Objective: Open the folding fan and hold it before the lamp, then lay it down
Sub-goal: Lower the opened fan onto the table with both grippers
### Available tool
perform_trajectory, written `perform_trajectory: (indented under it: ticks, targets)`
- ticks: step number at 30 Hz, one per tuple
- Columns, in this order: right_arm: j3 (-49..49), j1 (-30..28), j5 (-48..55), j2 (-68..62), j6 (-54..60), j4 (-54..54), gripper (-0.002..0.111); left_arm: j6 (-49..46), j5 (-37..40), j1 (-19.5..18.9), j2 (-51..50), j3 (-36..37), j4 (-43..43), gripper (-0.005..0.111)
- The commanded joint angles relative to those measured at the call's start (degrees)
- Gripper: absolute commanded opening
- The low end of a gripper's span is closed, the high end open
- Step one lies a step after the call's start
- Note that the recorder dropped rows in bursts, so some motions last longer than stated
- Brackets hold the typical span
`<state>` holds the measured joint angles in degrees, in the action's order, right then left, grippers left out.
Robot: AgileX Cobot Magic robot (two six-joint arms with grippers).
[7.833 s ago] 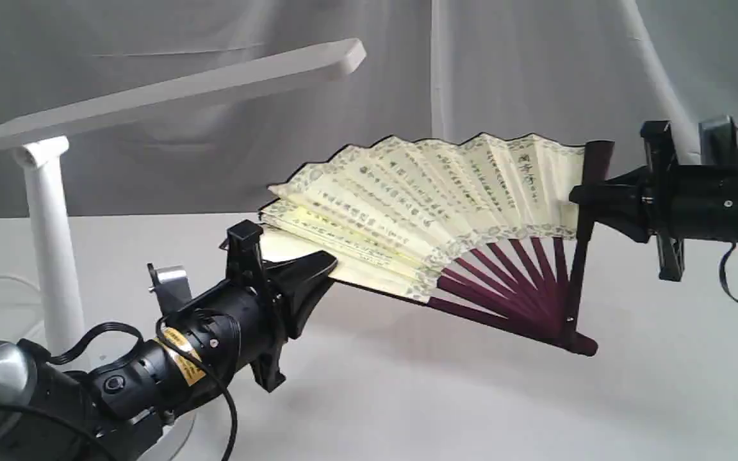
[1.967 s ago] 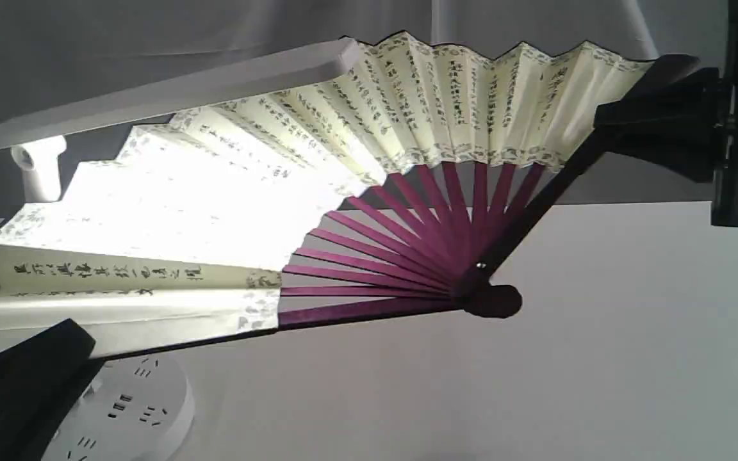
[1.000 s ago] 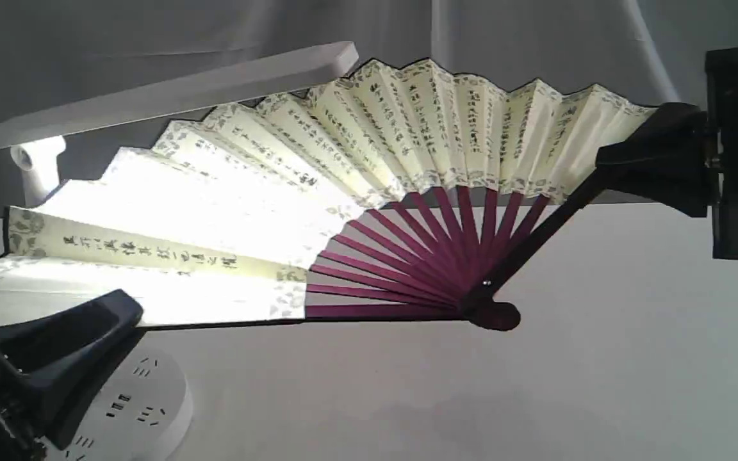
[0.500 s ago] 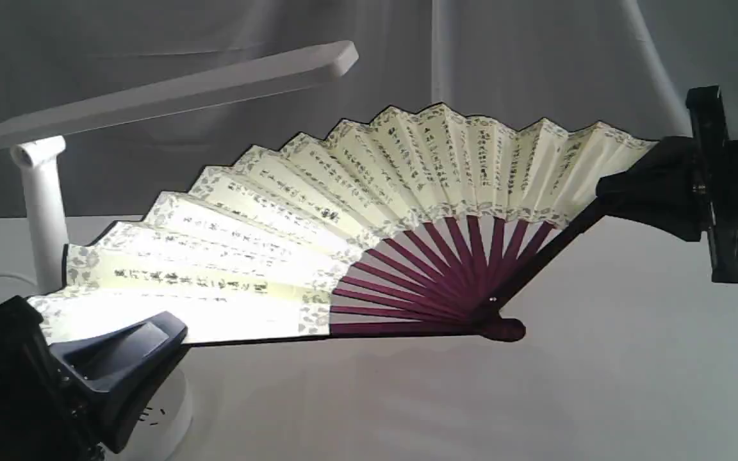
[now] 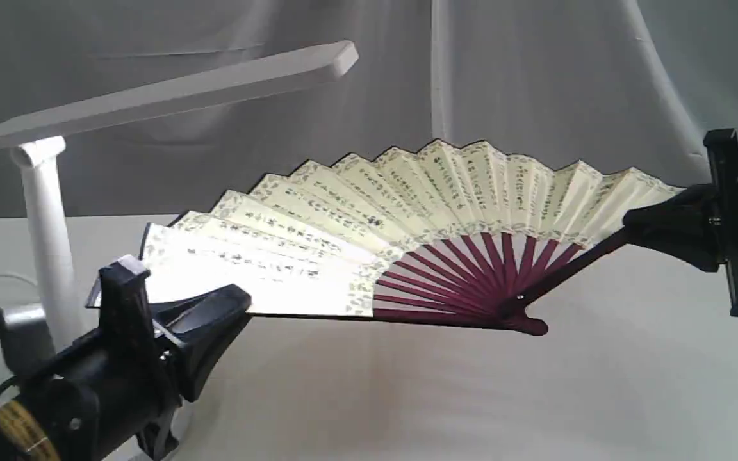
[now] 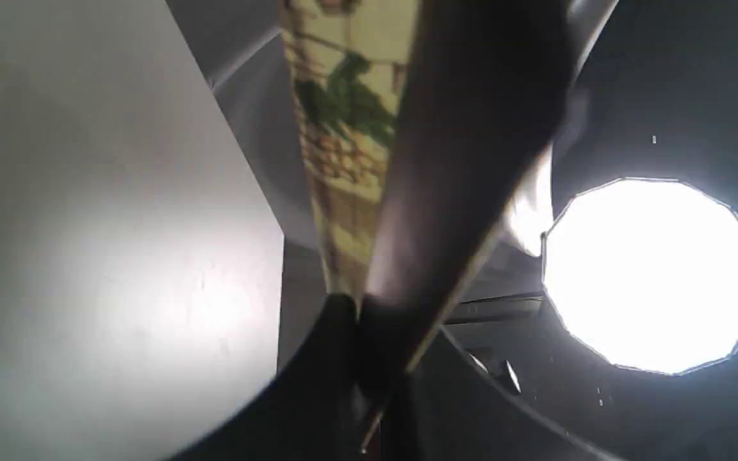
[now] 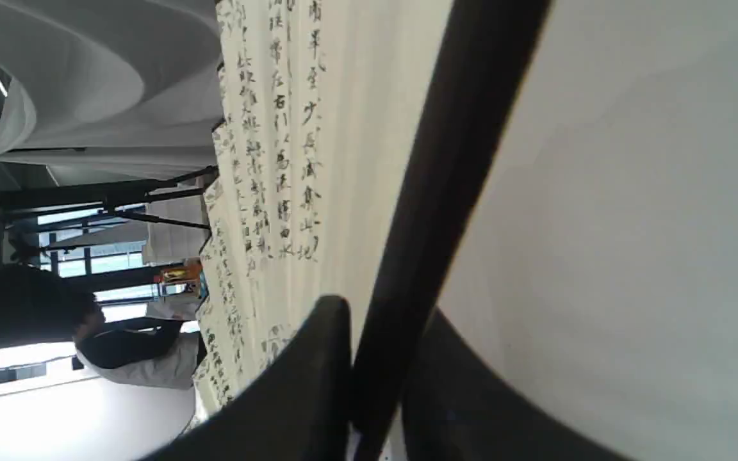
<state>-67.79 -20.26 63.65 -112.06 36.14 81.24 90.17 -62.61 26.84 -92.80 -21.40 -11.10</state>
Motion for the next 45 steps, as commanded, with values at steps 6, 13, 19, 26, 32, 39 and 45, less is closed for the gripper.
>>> perform_trajectory:
  ticks: [6, 13, 19, 26, 32, 39, 45]
  targets:
    - [0.0, -1.2, -6.6, -2.5, 5.5, -2.6, 0.000, 0.7, -5.0, 0.1, -9.2, -8.0, 1.4, 0.000]
    - [0.0, -1.2, -8.1, -5.8, 5.9, -2.1, 0.000, 1.4, -7.4, 0.1, -16.0, -10.3, 1.6, 0.000]
    - [0.0, -1.2, -9.1, -8.2, 7.9, -0.4, 0.000, 2.3, -7.4, 0.1, -20.3, -10.3, 2.0, 0.000]
    - [0.0, -1.2, -10.6, -10.1, 8.9, 0.4, 0.000, 2.3, -7.4, 0.1, -24.7, -11.7, 3.0, 0.000]
    - [0.0, -1.2, -12.3, -11.1, 9.0, 0.3, 0.000, 2.7, -7.4, 0.1, -27.6, -15.7, 0.9, 0.000]
    - [0.0, -1.2, -15.0, -11.7, 9.0, -0.6, 0.000, 2.7, -7.4, 0.1, -29.3, -16.3, 1.5, 0.000]
    - [0.0, -1.2, -17.0, -11.7, 9.0, -0.8, 0.000, 2.7, -6.8, 0.1, -29.3, -16.3, 1.7, 0.000]
